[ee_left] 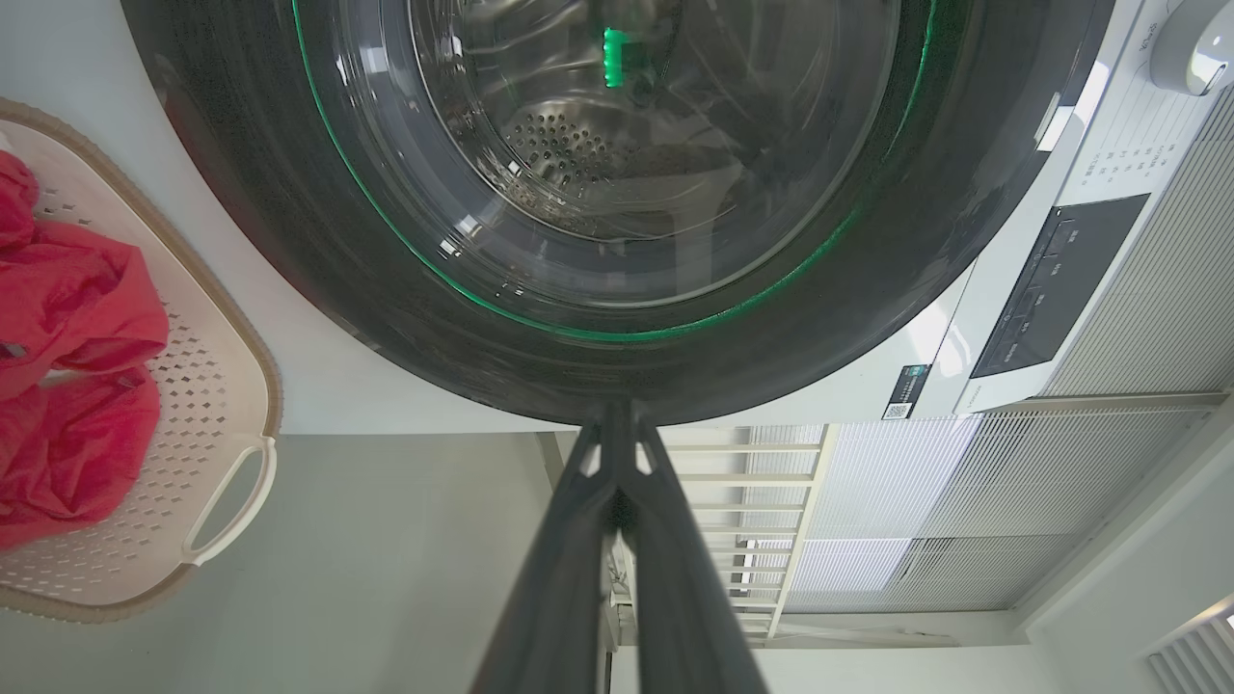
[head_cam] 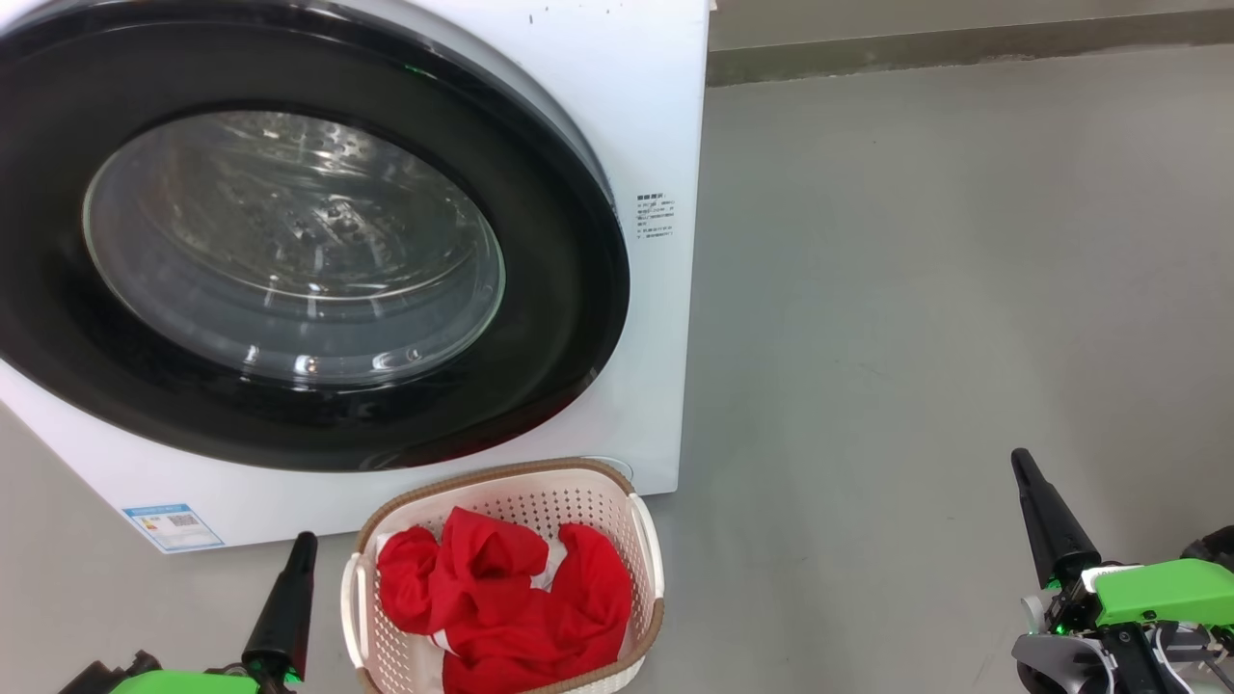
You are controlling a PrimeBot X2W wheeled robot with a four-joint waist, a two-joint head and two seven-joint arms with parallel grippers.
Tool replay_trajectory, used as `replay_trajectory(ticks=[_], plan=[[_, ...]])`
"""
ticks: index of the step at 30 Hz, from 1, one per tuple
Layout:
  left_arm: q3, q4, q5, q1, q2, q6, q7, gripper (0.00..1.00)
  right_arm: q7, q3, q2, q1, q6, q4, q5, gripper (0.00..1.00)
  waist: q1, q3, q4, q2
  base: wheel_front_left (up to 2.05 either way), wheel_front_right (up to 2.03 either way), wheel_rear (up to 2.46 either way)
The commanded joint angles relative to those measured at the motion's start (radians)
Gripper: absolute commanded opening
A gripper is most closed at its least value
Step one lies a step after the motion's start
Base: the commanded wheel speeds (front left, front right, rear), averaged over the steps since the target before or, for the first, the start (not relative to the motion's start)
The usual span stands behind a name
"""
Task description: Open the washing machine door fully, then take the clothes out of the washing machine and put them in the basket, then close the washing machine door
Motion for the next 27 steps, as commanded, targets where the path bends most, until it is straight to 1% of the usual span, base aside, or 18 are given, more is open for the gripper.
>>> replay_trajectory(ticks=[1, 27], plan=[[0.037, -0.024, 0.006, -0.042, 0.007, -0.007, 0.008, 0.00, 0.006, 0.013, -0.011, -0.041, -0.001, -0.029, 0.000, 0.00, 0.0000, 0.000, 0.000, 0.0000, 0.00, 0.00, 0.00], [0.037, -0.024, 0.006, -0.042, 0.007, -0.007, 0.008, 0.00, 0.006, 0.013, -0.011, -0.041, -0.001, -0.029, 0.000, 0.00, 0.0000, 0.000, 0.000, 0.0000, 0.00, 0.00, 0.00]])
